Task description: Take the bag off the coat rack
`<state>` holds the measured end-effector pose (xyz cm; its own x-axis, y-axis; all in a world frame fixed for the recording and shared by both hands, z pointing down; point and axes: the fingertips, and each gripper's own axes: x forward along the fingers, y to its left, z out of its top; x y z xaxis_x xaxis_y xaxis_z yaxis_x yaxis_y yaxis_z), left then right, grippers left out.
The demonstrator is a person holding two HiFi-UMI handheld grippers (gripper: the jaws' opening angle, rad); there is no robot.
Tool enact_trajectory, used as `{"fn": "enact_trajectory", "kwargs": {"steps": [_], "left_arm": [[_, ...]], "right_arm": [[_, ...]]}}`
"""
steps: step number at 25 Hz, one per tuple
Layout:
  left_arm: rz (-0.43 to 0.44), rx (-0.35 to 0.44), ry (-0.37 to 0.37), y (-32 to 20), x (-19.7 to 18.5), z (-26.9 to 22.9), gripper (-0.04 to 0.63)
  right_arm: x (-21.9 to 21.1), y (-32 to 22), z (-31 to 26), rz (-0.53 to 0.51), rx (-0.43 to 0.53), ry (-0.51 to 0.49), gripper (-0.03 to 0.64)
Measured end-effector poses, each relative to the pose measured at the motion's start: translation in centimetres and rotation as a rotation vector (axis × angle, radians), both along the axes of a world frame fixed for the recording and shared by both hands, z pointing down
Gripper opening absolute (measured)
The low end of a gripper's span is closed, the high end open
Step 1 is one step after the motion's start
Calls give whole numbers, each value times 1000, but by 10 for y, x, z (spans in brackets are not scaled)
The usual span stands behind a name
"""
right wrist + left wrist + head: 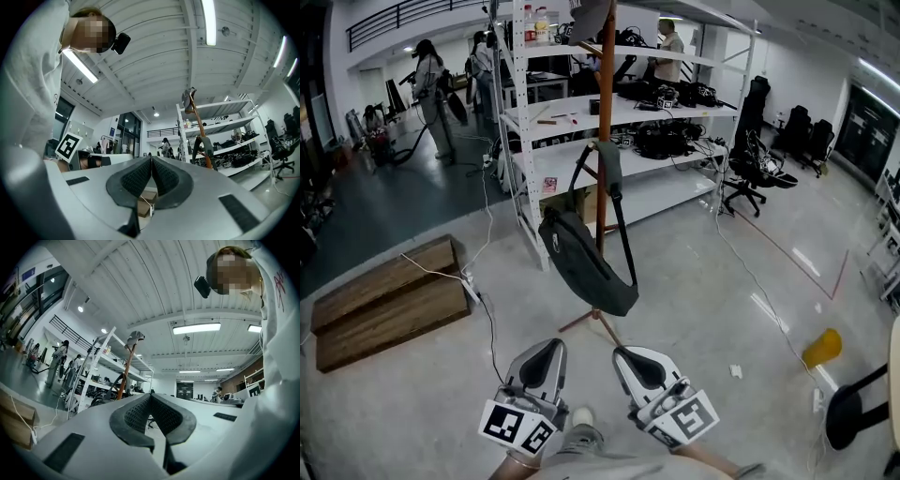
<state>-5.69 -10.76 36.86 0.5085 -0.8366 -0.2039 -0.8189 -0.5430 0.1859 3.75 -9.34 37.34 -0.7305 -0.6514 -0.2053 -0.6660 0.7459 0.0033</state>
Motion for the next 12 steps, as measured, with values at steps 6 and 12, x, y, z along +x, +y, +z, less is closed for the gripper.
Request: {"fn": "enact_trajectory", "kwargs": {"steps": [6, 12], "left_arm": [[18, 6, -20, -66, -16, -9, 18], [53, 3, -30, -122, -28, -11, 18]], "right_arm": [[-16, -67, -10, 37, -2, -30, 20], [-28, -122, -11, 84, 13, 1, 20]]}}
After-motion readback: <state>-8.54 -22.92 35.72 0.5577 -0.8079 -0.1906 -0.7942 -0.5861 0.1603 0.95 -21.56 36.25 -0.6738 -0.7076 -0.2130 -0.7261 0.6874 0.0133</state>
